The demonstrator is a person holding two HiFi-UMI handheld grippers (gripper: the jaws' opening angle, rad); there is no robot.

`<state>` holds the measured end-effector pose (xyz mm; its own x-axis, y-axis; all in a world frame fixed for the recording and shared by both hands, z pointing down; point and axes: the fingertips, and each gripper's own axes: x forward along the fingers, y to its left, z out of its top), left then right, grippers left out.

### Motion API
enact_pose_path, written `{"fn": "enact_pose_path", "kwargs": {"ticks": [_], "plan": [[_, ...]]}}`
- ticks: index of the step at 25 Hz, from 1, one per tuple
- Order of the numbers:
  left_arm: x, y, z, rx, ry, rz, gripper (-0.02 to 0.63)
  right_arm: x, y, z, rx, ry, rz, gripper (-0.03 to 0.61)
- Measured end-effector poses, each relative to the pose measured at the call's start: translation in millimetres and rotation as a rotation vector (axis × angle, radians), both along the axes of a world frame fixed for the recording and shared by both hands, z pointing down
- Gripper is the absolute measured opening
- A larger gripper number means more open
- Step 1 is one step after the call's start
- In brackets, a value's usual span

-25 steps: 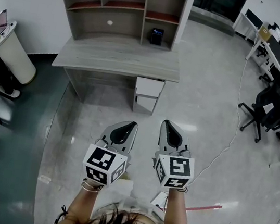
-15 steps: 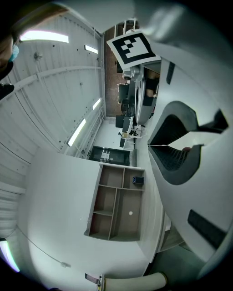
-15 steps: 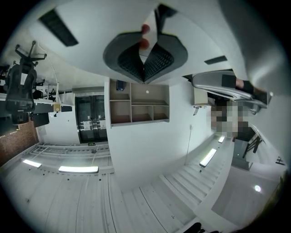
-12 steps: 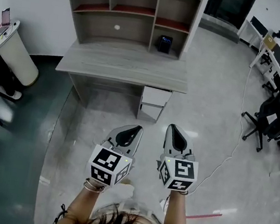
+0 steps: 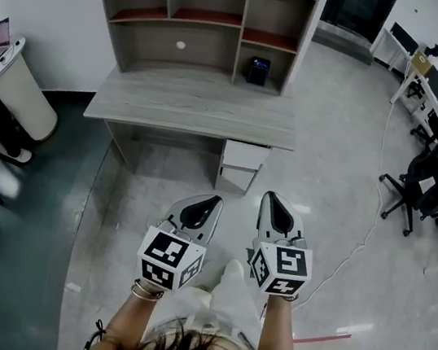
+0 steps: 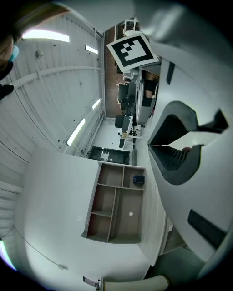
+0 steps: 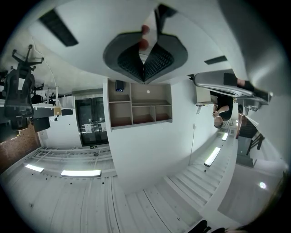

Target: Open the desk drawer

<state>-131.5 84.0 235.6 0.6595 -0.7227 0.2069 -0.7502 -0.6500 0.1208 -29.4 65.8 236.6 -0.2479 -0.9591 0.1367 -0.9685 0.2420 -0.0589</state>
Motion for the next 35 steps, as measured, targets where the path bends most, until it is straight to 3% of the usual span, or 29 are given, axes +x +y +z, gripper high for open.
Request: {"fn": "enact_pose_path", "kwargs": {"ticks": [16, 35], "plan": [[15, -66, 19, -0.008, -0.006, -0.029, 0.012, 23, -67, 22, -0.024, -0.04, -0.005, 0.02], [39, -176, 58, -0.027, 0.011, -0.053, 0.012, 55, -173, 76, -0.119, 0.002, -0.032, 0.02]]}}
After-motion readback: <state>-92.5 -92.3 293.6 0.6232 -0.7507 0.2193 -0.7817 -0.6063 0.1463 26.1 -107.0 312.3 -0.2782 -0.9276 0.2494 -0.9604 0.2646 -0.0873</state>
